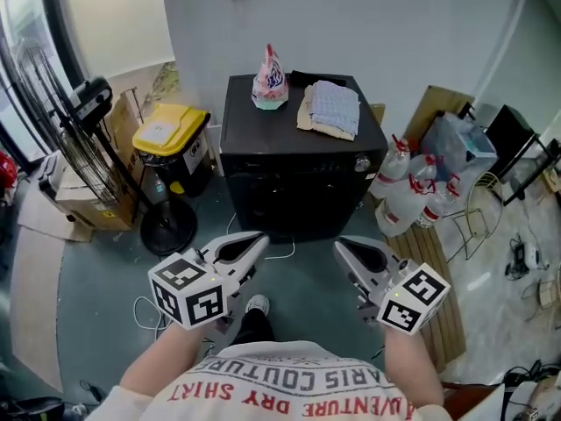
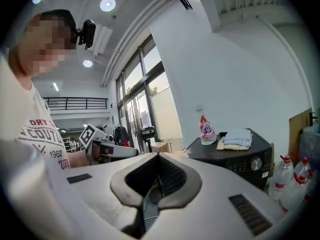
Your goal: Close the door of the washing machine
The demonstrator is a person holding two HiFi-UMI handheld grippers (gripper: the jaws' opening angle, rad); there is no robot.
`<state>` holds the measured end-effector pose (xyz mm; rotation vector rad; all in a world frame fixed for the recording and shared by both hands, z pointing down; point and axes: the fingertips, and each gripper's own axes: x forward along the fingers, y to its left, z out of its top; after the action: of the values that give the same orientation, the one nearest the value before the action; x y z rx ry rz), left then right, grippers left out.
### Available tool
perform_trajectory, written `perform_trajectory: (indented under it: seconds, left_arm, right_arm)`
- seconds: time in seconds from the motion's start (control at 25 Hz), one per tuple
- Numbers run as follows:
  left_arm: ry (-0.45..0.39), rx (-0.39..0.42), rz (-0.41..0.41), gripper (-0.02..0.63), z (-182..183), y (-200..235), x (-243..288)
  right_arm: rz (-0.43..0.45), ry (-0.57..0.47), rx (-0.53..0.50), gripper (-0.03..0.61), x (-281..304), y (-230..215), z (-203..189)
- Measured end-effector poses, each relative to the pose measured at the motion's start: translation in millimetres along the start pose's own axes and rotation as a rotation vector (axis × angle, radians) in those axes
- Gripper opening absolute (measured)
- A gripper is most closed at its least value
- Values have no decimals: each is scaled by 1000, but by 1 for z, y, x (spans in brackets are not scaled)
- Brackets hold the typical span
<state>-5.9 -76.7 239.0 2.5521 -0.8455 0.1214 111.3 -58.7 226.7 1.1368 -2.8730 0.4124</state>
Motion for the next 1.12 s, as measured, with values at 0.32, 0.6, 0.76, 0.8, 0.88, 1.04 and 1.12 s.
perform_trajectory:
  seconds: [0.32, 0.6, 0.76, 0.8, 0.88, 1.04, 1.12]
  left_arm:
    - [5, 37, -11, 29, -5, -21, -4]
    - [-3, 65, -13, 29, 1, -31, -2]
    - [-1, 75, -17, 29, -5, -35, -6]
    - [-2, 77, -18, 29, -6, -35, -8]
    - [-2, 82, -18, 29, -8, -36, -9]
    - [13, 82, -15, 29, -13, -35, -4]
    - [20, 76, -15, 29, -16, -33, -2]
  right_arm:
    - [-62, -37, -79, 20, -19, 8, 5]
    - [-84, -37, -95, 20, -29, 6, 7]
    - [-87, -46, -71, 20, -33, 8, 2]
    - [-89, -47, -68, 20, -33, 8, 0]
    - [-93, -45, -63, 20, -34, 7, -4]
    - [-96, -38, -53, 20, -35, 2, -9]
    - [-95, -33, -49, 20, -34, 1, -11]
